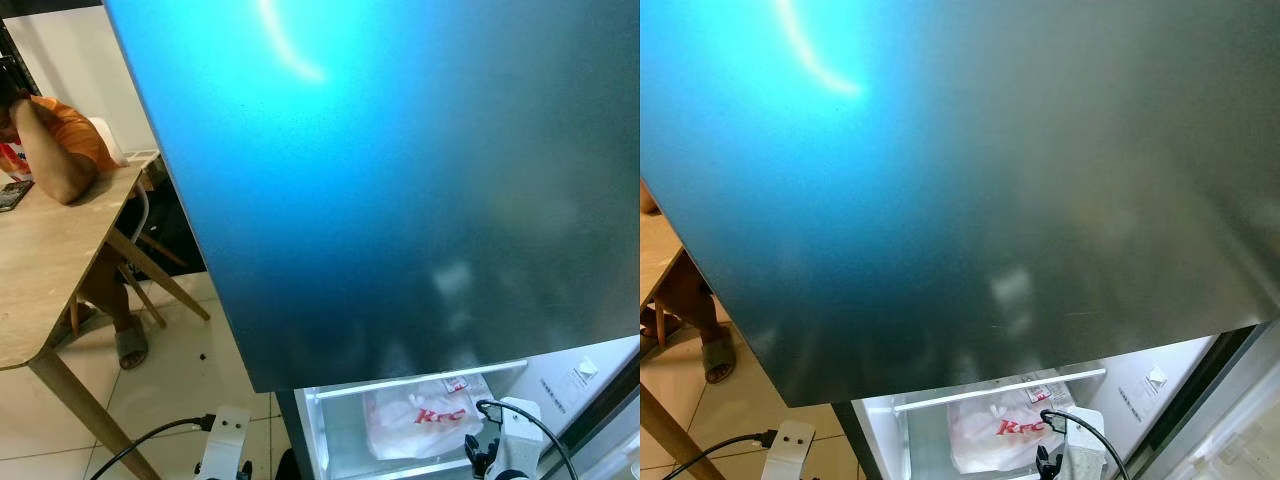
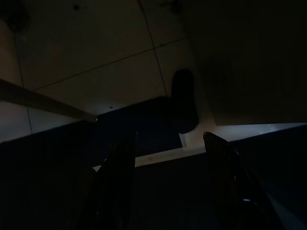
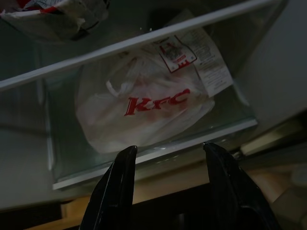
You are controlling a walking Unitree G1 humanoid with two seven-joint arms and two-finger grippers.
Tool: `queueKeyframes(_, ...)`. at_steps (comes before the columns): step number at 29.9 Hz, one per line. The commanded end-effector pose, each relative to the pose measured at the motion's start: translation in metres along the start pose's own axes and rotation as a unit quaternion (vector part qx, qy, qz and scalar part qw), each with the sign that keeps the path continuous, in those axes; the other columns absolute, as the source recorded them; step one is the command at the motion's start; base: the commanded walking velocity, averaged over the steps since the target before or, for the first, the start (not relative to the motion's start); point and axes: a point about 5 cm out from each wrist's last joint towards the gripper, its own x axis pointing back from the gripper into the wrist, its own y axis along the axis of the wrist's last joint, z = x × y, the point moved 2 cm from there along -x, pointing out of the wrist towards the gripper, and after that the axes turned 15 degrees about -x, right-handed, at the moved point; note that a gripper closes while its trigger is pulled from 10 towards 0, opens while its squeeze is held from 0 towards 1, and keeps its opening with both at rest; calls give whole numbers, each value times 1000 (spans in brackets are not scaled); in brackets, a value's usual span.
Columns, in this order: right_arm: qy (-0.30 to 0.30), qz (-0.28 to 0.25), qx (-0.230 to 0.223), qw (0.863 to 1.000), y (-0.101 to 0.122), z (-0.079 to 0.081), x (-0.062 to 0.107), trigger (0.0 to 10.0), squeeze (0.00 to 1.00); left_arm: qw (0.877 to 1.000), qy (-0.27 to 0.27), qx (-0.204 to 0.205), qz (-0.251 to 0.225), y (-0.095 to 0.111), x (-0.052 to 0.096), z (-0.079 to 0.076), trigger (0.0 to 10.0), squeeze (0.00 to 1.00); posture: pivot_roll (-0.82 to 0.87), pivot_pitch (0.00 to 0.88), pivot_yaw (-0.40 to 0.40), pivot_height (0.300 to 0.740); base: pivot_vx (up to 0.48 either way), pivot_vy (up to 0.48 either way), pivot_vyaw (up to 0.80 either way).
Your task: Restocking fridge
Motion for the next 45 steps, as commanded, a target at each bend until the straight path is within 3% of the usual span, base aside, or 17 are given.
queueKeyframes(1, -2, -15, -3, 1000, 2, 1, 1, 10000, 0, 1000, 3, 12, 11, -8, 2, -1, 10000, 0, -8, 0, 49, 740, 0, 0, 0)
queueKeyframes(4, 34, 0, -6, 999, -2, 7, 1, 10000, 0, 1000, 2, 11, 16, -9, 2, -1, 10000, 0, -6, 0, 44, 740, 0, 0, 0)
queueKeyframes(15, 39, 22, 11, 999, -8, 8, 1, 10000, 0, 999, 8, 32, 19, -9, 2, -1, 10000, 0, -4, 0, 32, 740, 0, -305, 0)
queueKeyframes(25, 45, 42, 39, 997, -12, 7, 1, 10000, 0, 999, 10, 40, 28, -12, 3, -26, 10000, 0, -1, 0, 21, 740, 0, -48, 0)
queueKeyframes(31, 47, 46, 43, 997, -14, 9, 2, 10000, 0, 998, 26, 54, 27, -11, 2, -14, 10000, 0, -2, 0, 18, 740, 0, 0, 0)
queueKeyframes(38, 47, 59, 53, 996, -19, 9, 2, 10000, 0, 998, 19, 52, 27, -6, 0, -13, 10000, 0, -3, 0, 16, 740, 0, 0, 0)
queueKeyframes(42, 23, 94, 83, 992, -35, -2, 7, 10000, 0, 998, 13, 48, 40, -9, 0, -14, 10000, 0, 11, 0, 12, 740, 0, 0, 0)
queueKeyframes(45, 1, 98, 78, 992, -38, -8, 8, 10000, 0, 998, 14, 49, 42, -9, 0, -13, 10000, 0, 13, 0, 12, 740, 0, 0, 0)
